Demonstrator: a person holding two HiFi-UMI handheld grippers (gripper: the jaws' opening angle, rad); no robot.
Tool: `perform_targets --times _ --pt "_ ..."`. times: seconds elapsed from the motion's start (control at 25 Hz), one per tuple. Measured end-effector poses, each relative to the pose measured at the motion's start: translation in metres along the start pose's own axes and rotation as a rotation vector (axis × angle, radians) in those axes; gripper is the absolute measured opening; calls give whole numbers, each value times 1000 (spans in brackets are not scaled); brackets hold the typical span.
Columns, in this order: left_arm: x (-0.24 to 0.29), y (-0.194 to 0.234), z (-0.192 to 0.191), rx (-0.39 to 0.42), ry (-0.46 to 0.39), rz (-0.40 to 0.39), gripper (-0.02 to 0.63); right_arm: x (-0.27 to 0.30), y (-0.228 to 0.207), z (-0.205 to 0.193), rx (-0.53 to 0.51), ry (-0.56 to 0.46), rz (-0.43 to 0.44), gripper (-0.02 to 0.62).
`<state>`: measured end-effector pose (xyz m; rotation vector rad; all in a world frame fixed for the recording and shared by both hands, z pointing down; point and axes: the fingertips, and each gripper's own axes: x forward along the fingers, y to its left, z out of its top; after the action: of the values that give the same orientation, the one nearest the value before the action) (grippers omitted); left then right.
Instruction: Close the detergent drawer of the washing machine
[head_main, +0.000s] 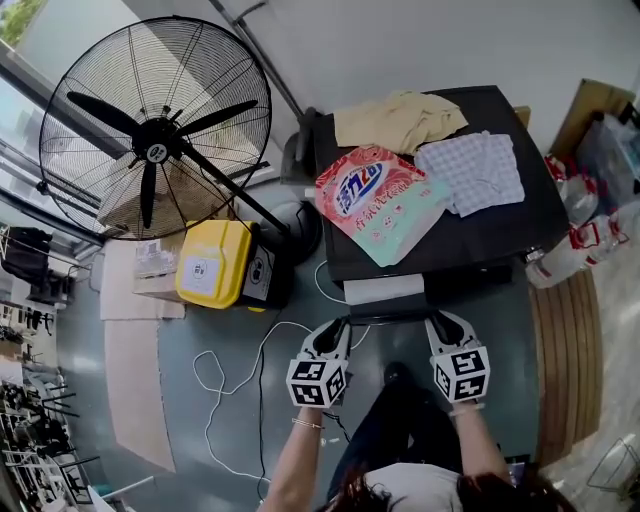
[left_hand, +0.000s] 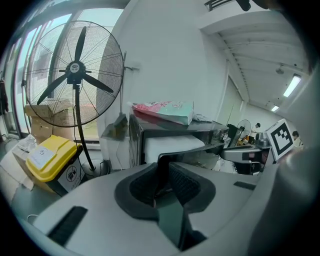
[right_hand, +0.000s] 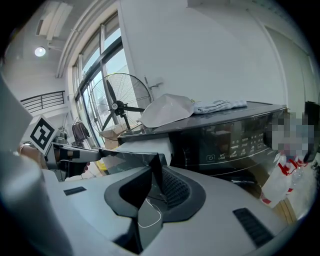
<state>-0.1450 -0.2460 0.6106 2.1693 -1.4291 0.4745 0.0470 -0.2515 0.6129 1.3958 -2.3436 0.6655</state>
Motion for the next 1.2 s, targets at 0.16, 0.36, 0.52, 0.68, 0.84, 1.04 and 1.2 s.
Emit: perform_targets --times 0.16,0.36,0.52,0.68,0.84,1.04,1.2 --pt "4 2 3 -1 2 -5 78 4 -2 2 8 -4 -8 87" --pt "8 5 8 -1 3 -7 78 9 -4 7 17 -12 -15 87" --pt "13 7 11 2 4 -9 78 14 -7 9 24 -18 -22 87" --pt "16 10 13 0 3 -11 78 18 -8 12 28 -20 -27 87" --pt "18 11 17 -6 2 -14 78 20 -8 15 34 -23 -33 87" --pt "20 13 20 -8 -2 -17 78 22 -10 18 40 -25 -39 87" --pt "21 15 22 -7 -6 -19 77 24 -9 19 42 -32 -42 87"
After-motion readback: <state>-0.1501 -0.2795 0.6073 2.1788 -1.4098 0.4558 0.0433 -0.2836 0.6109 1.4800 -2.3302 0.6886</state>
